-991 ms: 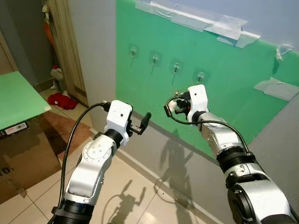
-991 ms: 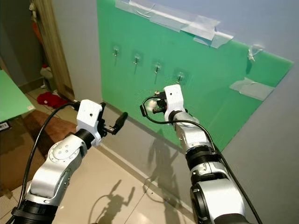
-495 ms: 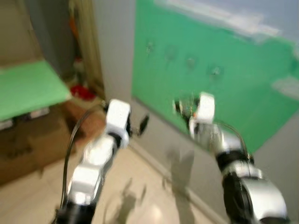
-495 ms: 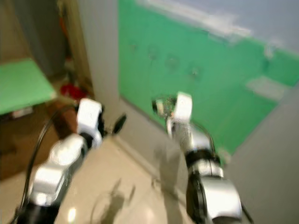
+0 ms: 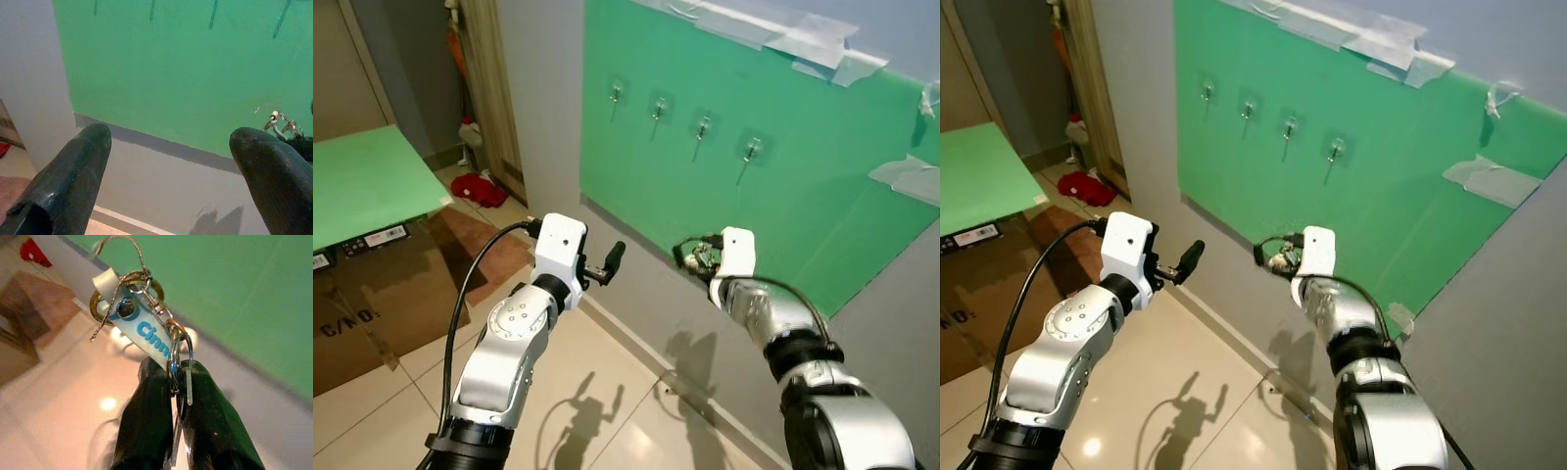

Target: Hang keys on a hook

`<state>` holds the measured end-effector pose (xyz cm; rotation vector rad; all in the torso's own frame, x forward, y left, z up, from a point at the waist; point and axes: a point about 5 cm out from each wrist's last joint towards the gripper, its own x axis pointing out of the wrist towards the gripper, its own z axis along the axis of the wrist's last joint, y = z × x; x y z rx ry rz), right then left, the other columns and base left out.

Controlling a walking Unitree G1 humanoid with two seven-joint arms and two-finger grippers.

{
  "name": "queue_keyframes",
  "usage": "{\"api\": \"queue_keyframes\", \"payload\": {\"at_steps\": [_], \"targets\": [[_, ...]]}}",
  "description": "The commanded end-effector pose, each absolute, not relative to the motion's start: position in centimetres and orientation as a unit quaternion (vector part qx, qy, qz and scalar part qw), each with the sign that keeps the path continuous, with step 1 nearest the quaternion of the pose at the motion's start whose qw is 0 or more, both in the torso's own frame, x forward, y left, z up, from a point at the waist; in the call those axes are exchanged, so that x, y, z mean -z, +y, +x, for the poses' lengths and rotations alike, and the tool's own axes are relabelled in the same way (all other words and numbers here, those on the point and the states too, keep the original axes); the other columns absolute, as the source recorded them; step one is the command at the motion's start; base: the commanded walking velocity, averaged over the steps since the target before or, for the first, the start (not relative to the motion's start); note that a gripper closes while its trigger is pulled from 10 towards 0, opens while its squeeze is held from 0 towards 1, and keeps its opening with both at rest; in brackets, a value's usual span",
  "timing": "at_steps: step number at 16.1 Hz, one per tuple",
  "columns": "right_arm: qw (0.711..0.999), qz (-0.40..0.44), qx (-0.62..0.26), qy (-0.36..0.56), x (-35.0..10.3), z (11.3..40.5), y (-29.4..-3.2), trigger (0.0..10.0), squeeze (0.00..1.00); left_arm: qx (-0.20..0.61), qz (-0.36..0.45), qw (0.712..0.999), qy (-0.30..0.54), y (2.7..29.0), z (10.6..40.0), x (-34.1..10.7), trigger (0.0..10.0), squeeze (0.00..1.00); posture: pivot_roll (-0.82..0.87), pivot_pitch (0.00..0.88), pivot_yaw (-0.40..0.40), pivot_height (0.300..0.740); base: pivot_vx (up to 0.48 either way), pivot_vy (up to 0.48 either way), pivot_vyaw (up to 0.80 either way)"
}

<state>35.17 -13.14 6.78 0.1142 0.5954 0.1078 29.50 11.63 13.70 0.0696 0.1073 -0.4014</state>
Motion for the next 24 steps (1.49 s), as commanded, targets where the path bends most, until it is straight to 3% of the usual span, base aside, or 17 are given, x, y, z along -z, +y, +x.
{"api": "queue_keyframes", "payload": {"at_steps": [1, 3, 11, 14, 24], "targets": [[0.968, 0.017, -0.067, 0.243, -8.4, 35.8, -13.1, 0.0, 0.0, 0.203, 0.025, 0.977, 0.055, 11.4, 29.4, -13.6, 10.0, 0.0, 0.05, 0.005, -0.083, 0.74, 0.0, 0.0, 0.0], [0.976, -0.026, -0.087, 0.2, -9.2, 35.9, -12.4, 0.0, 0.0, 0.209, 0.018, 0.976, 0.052, 11.3, 29.3, -13.7, 10.0, 0.0, 0.05, 0.006, -0.081, 0.74, 0.0, 0.356, 0.0], [0.976, -0.035, -0.102, 0.191, -9.0, 35.6, -12.1, 0.0, 0.0, 0.216, 0.006, 0.975, 0.058, 11.2, 29.2, -13.8, 10.0, 0.0, 0.05, 0.009, -0.082, 0.74, 0.0, 0.468, -0.52], [0.973, -0.108, -0.116, 0.169, -9.2, 35.5, -11.8, 0.0, 0.0, 0.211, 0.017, 0.976, 0.056, 11.3, 29.2, -13.7, 10.0, 0.0, 0.05, 0.01, -0.082, 0.74, 0.0, 0.0, -0.2], [0.973, -0.129, -0.128, 0.14, -10.7, 36.2, -11.1, 0.0, 0.0, 0.206, 0.034, 0.977, 0.05, 11.4, 29.3, -13.9, 10.0, 0.0, 0.05, 0.013, -0.081, 0.74, 0.0, 0.0, 0.0]]}}
